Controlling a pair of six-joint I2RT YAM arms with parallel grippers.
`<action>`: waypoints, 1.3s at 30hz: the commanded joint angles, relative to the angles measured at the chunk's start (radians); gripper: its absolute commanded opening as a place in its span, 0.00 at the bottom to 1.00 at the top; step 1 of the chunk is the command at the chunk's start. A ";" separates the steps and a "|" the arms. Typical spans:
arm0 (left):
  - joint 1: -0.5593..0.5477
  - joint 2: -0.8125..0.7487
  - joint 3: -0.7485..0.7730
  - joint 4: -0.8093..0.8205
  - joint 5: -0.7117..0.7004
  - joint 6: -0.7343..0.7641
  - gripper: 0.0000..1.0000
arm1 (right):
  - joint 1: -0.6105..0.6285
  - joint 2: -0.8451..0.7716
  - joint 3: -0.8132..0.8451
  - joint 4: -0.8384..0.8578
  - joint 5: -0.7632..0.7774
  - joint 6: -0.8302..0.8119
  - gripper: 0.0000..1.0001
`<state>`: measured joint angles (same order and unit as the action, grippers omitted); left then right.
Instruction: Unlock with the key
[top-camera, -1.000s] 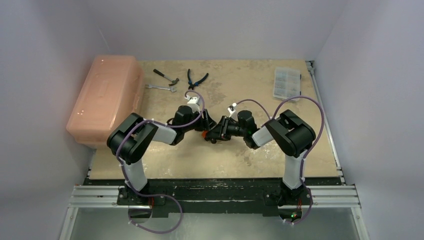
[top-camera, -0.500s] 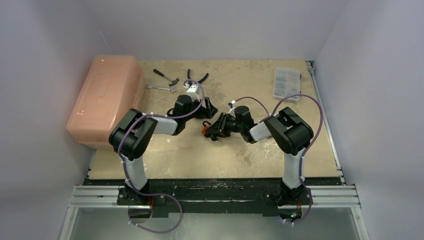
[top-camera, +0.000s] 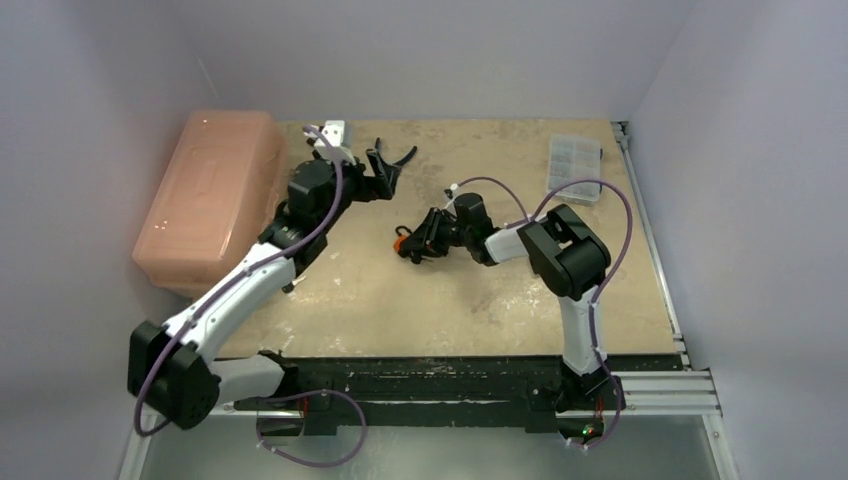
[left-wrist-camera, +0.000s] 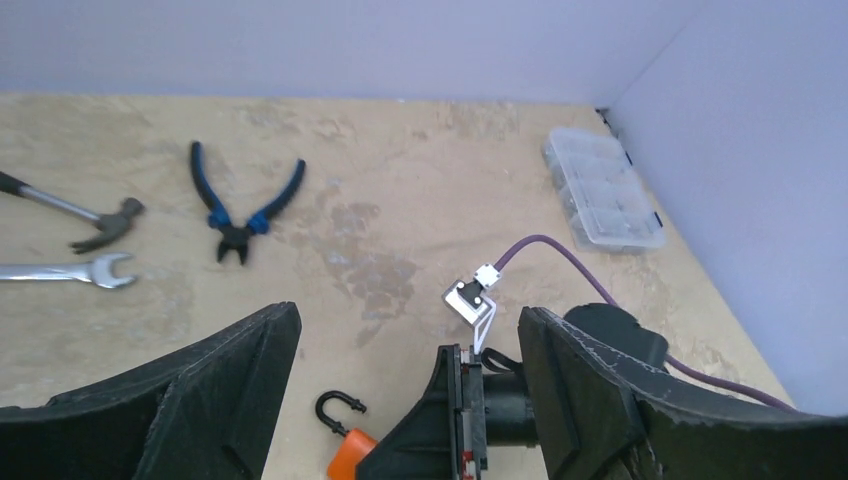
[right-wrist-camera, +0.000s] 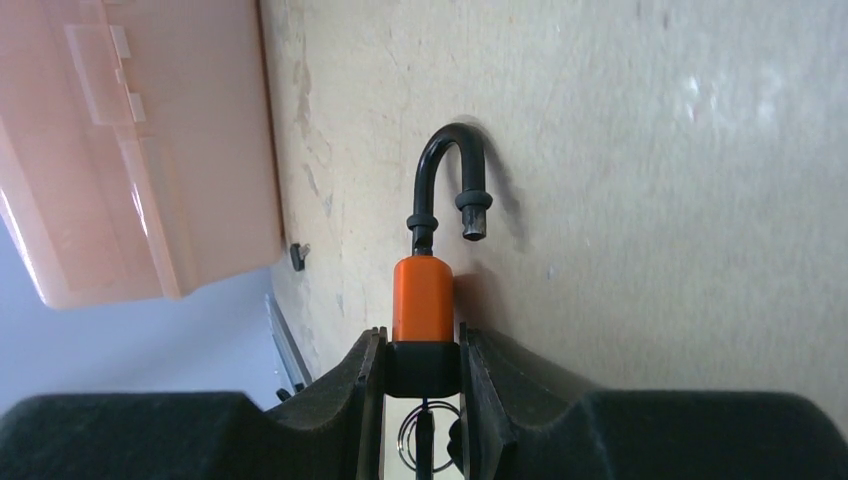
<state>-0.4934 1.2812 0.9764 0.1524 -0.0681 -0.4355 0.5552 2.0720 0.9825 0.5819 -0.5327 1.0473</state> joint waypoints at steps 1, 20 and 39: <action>0.006 -0.126 0.012 -0.202 -0.072 0.115 0.86 | 0.000 0.050 0.092 -0.085 0.042 -0.011 0.28; 0.004 -0.278 -0.099 -0.277 -0.218 0.282 0.86 | -0.008 -0.229 0.209 -0.605 0.419 -0.396 0.90; 0.006 -0.235 -0.040 -0.603 -0.648 -0.077 0.84 | 0.281 -0.467 0.158 -0.664 0.634 -0.628 0.86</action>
<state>-0.4919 1.0668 0.8764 -0.2760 -0.5735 -0.3012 0.8188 1.6341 1.1423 -0.0837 0.0628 0.4862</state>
